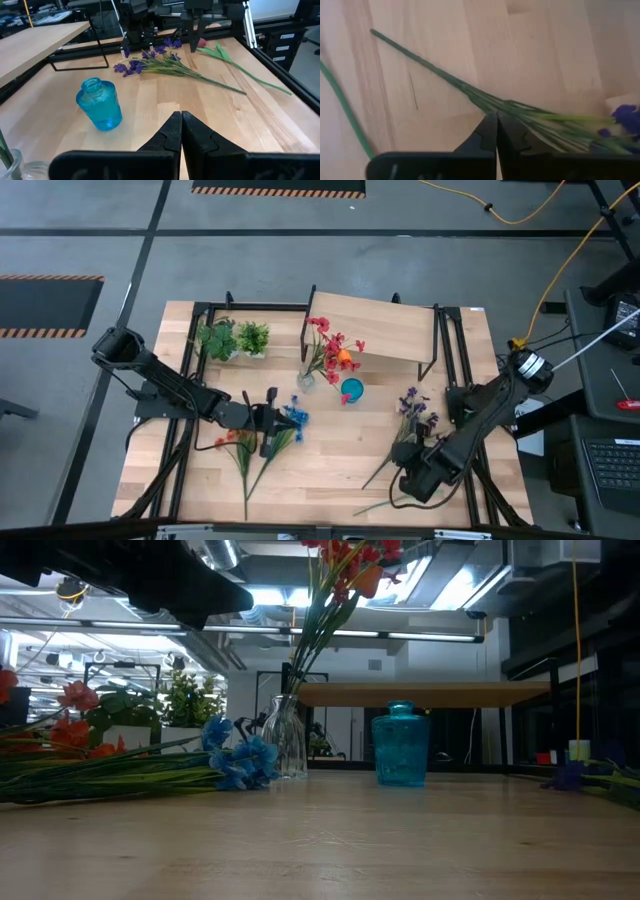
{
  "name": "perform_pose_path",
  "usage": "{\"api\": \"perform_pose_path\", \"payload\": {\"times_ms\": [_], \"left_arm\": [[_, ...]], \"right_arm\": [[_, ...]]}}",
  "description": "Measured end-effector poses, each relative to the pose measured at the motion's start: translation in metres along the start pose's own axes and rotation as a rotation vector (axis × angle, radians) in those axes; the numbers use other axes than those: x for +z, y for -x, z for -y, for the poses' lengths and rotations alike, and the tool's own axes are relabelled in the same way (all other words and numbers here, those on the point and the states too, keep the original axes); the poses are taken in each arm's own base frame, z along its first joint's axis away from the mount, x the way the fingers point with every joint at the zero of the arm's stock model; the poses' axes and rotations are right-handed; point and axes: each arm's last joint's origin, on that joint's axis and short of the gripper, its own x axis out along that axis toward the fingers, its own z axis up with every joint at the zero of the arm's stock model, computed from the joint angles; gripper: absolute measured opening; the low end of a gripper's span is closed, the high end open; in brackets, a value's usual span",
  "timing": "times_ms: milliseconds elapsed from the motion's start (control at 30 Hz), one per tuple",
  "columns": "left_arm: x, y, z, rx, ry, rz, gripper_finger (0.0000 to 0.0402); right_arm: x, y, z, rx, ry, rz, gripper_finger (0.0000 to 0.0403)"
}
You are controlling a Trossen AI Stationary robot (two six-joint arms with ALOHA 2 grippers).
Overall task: Pick and place flowers into a vace then onto a shelf
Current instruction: Put the purple flowers into the transparent vase
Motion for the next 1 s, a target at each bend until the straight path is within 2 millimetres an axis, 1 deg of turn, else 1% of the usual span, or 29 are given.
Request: {"api": "perform_pose_path", "payload": {"times_ms": [300,433,567,733,867,1000], "left_arm": [[-0.001,0.0,0.0,0.002,0.018,-0.01,0.0004],[-0.002,0.0,0.0,0.002,0.014,-0.017,0.0006],[-0.003,0.0,0.0,0.003,0.014,-0.03,0.0001],[-0.003,0.0,0.0,0.003,0.044,-0.03,0.0005],[-0.003,0.0,-0.001,0.007,0.045,-0.03,0.0003],[-0.003,-0.002,-0.004,0.017,0.05,-0.029,0.0002]], "right_arm": [[-0.003,-0.009,-0.007,-0.01,0.011,-0.006,0.0023],[-0.003,-0.014,-0.009,-0.016,0.061,-0.011,0.0037],[-0.005,-0.021,-0.012,-0.025,0.103,-0.016,0.0066],[-0.007,-0.03,-0.014,-0.054,0.113,-0.036,0.0115],[-0.007,-0.032,-0.014,-0.06,0.151,-0.041,0.0151],[-0.007,-0.032,-0.014,-0.06,0.197,-0.045,0.0178]]}}
